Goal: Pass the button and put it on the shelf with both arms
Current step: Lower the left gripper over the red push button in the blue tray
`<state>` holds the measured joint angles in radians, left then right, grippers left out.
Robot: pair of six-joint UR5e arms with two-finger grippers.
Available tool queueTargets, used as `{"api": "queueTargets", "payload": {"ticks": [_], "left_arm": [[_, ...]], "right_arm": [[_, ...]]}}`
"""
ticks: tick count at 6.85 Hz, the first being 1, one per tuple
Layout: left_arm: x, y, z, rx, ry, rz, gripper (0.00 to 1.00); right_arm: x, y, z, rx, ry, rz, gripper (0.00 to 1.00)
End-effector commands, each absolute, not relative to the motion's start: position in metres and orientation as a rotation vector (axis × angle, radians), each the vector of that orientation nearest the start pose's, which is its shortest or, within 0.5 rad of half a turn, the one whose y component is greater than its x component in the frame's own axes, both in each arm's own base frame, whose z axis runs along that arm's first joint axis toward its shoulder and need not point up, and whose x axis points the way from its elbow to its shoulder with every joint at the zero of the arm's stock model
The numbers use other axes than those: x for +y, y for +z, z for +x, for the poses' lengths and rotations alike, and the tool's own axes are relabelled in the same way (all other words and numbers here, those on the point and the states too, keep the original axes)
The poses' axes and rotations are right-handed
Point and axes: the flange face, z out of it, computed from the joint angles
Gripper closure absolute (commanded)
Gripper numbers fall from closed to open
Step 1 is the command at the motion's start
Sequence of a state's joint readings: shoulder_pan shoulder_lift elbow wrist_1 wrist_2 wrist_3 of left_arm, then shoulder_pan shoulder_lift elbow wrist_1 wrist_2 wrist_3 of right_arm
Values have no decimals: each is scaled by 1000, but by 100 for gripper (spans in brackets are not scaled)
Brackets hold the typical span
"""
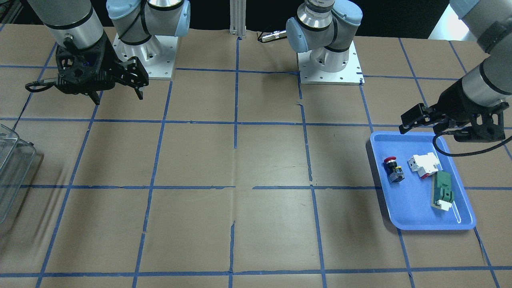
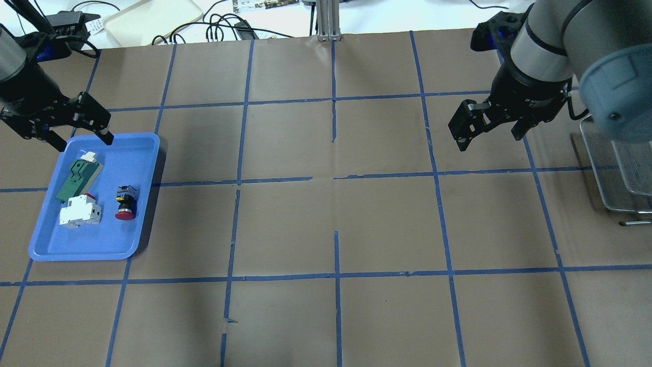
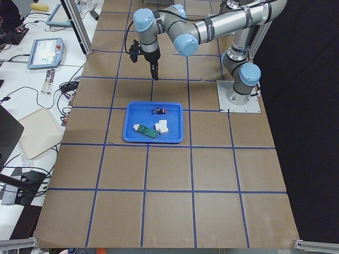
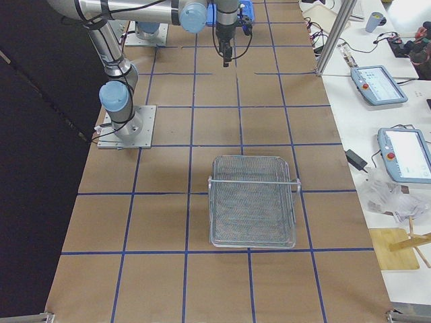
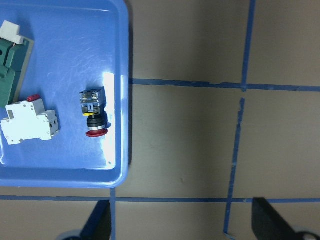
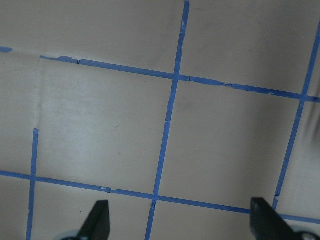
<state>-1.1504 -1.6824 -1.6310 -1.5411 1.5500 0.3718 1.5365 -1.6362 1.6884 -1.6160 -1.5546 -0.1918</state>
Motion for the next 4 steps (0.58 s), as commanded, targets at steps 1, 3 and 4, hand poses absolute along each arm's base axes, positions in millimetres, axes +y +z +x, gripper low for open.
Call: {"api": "queueTargets", "payload": {"ticks": [1, 3, 4], "left_arm": [[-514, 330, 130, 3184, 72, -89, 0], [-497, 261, 135, 3048, -45, -116, 0], [-490, 233, 131, 3042, -42, -187, 0]], "right_arm": [[-467, 466, 117, 3130, 18, -185, 0], [-467, 460, 118, 3131, 33, -118, 0], [-467, 460, 118, 3125, 32, -117, 0]]}}
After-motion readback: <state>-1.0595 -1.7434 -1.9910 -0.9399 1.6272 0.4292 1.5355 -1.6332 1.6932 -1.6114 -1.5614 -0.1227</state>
